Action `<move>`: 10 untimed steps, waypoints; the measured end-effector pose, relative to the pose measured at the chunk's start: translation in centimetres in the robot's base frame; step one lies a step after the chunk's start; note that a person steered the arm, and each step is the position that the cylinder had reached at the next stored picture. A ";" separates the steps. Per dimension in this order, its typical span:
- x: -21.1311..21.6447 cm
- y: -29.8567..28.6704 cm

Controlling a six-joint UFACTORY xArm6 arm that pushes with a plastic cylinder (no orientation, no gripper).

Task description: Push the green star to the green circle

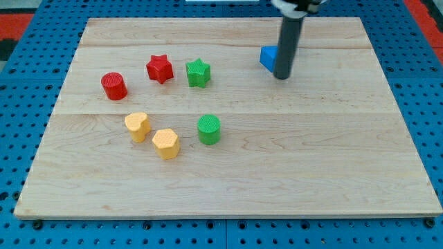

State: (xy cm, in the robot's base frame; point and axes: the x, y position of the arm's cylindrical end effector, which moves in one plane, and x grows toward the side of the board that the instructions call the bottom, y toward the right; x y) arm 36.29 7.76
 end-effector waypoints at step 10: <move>9.0 -9.8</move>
State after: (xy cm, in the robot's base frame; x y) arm 45.29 -2.02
